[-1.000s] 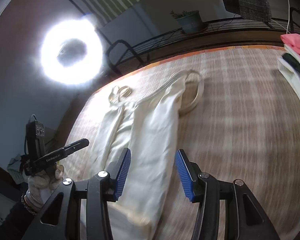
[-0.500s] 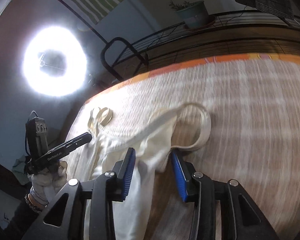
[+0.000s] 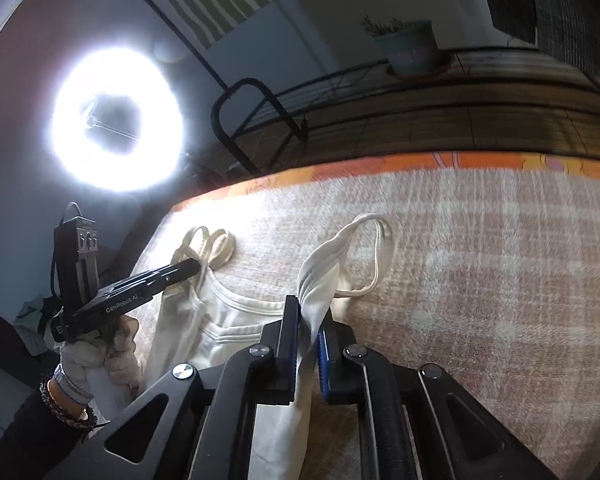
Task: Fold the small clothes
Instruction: 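Grasp one strap with the left gripper while the right gripper grasps the other strap, then lift the straps and fold them toward the hem with both grippers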
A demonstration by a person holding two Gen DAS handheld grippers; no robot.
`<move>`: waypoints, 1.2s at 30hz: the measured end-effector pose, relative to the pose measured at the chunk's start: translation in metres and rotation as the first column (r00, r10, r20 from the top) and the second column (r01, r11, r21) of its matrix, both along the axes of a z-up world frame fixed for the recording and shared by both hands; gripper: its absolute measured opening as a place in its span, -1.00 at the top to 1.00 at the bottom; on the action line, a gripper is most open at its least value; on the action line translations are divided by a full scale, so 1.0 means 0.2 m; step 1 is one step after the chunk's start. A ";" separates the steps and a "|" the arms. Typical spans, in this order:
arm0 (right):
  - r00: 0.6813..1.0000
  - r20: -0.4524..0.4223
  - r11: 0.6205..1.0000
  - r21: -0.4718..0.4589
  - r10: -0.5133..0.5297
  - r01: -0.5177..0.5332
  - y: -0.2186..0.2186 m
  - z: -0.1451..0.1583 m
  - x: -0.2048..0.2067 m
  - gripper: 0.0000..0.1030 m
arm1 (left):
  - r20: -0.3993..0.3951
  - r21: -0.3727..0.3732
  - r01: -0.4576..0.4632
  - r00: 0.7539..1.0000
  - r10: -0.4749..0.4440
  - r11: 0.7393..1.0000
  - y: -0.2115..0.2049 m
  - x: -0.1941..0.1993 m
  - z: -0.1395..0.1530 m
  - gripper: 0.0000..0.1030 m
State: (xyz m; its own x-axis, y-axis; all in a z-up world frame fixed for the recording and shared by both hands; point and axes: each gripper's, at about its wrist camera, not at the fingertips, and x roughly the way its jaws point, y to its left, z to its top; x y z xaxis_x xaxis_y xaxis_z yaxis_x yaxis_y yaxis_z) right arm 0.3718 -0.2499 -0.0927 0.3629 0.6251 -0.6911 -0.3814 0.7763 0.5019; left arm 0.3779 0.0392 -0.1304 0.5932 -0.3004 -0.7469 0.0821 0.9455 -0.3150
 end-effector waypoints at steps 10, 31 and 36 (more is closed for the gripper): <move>0.993 0.110 0.998 -0.039 0.043 -0.039 0.00 0.21 -0.16 0.90 | 0.059 -0.038 0.008 0.998 -0.006 0.999 0.04 -0.25 0.22 0.93; 0.979 0.171 0.990 -0.098 0.114 -0.098 0.01 0.45 -0.91 0.90 | 0.092 -0.059 0.044 0.995 -0.039 0.997 0.00 -1.15 0.42 0.93; 0.978 0.165 0.987 -0.119 0.128 -0.109 0.00 0.38 -1.12 0.90 | 0.034 -0.085 0.026 0.999 -0.024 0.996 0.01 -1.34 0.30 0.93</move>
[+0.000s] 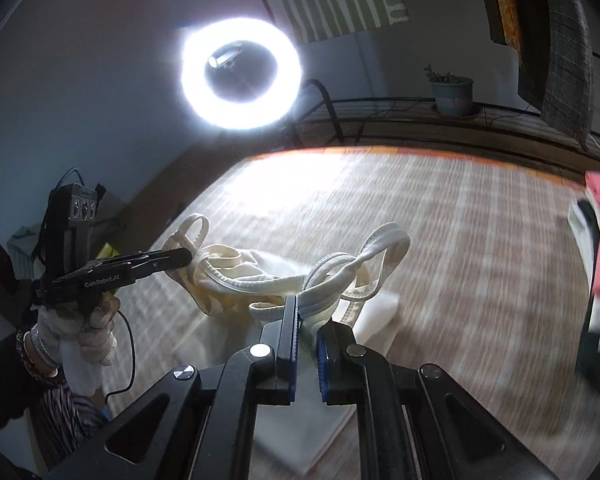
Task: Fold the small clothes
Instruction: 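Lift the straps and fold them toward the hem with both grippers, then release the straps and reposition both open grippers at the folded camisole's edge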
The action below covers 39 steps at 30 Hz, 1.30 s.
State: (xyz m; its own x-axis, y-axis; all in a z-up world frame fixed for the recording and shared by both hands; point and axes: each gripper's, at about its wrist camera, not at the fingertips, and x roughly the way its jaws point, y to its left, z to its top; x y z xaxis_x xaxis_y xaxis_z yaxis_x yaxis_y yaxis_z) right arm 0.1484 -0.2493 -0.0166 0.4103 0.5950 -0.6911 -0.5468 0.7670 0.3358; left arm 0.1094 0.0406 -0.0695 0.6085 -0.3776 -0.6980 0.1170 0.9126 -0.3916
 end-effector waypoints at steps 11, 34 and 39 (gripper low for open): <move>1.000 -0.003 0.992 -0.125 0.010 -0.011 -0.03 -0.20 -0.28 0.80 | -0.078 0.045 -0.006 0.997 0.010 0.999 0.01 -0.26 -0.17 0.93; 0.996 -0.082 0.999 0.021 0.025 -0.023 0.11 -0.17 -0.26 0.38 | -0.037 0.127 0.076 0.997 -0.072 0.989 -0.10 -0.06 0.02 0.86; 0.991 -0.130 1.000 -0.012 0.015 -0.016 0.13 -0.30 -0.21 0.38 | -0.167 0.146 0.133 0.980 -0.108 0.980 -0.11 -0.02 -0.16 0.86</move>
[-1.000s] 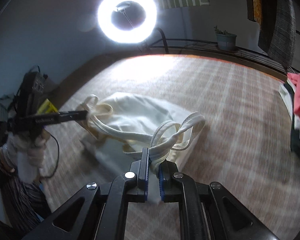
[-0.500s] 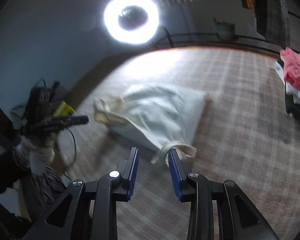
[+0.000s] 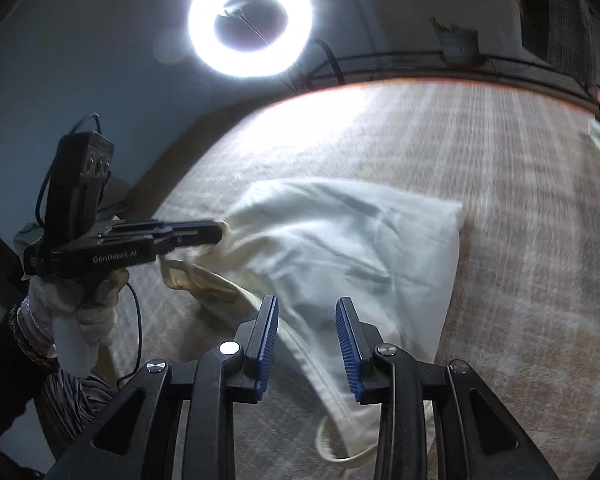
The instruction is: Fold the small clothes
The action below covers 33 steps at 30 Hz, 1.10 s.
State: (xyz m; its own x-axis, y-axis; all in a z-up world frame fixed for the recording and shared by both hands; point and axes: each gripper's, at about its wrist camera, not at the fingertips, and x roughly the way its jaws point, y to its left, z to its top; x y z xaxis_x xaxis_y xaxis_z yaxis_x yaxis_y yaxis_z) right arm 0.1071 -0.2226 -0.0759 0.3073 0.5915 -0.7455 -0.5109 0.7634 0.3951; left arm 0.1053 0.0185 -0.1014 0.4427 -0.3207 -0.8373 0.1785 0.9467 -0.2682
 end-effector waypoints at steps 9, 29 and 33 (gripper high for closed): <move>0.997 -0.043 0.997 -0.039 0.065 -0.066 -0.10 -0.08 -0.10 0.40 | -0.001 0.113 0.107 0.994 -0.108 0.988 0.02 -0.33 -0.08 0.86; 0.965 -0.140 0.956 0.162 -0.224 0.245 -0.33 -0.10 0.27 0.16 | 0.104 -0.094 -0.086 0.990 0.096 0.992 0.20 -0.12 0.22 0.44; 0.962 -0.167 0.947 0.201 -0.218 0.250 -0.36 -0.12 0.34 0.17 | 0.027 -0.092 -0.069 0.997 0.072 0.993 0.26 -0.27 0.17 0.31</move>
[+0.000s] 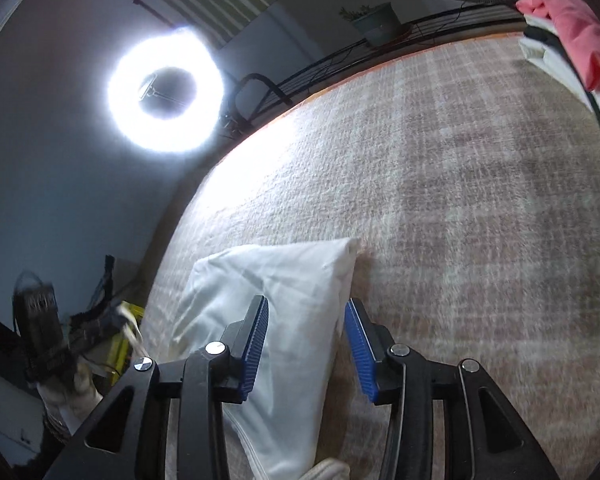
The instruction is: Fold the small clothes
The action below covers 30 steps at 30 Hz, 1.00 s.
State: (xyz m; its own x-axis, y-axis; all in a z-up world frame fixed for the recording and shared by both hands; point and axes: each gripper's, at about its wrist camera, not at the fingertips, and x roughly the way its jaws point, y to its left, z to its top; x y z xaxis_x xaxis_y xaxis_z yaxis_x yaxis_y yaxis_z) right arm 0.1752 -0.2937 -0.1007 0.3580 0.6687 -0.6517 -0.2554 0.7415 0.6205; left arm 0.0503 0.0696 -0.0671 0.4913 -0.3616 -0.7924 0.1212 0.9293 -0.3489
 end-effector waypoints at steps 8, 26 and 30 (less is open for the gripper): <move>1.000 -0.018 1.000 0.022 -0.017 0.018 0.03 -0.02 0.13 0.22 | -0.118 0.088 0.051 0.992 -0.041 0.995 0.12 -0.22 0.00 0.31; 0.989 -0.135 0.991 0.109 -0.064 0.079 0.00 -0.10 0.24 0.34 | -0.131 -0.229 -0.239 0.968 0.213 0.944 0.09 0.55 -0.29 0.31; 0.988 -0.141 0.988 0.135 -0.056 0.075 0.01 -0.15 0.26 0.53 | -0.103 -0.248 -0.229 0.972 0.210 0.941 0.06 0.62 -0.31 0.67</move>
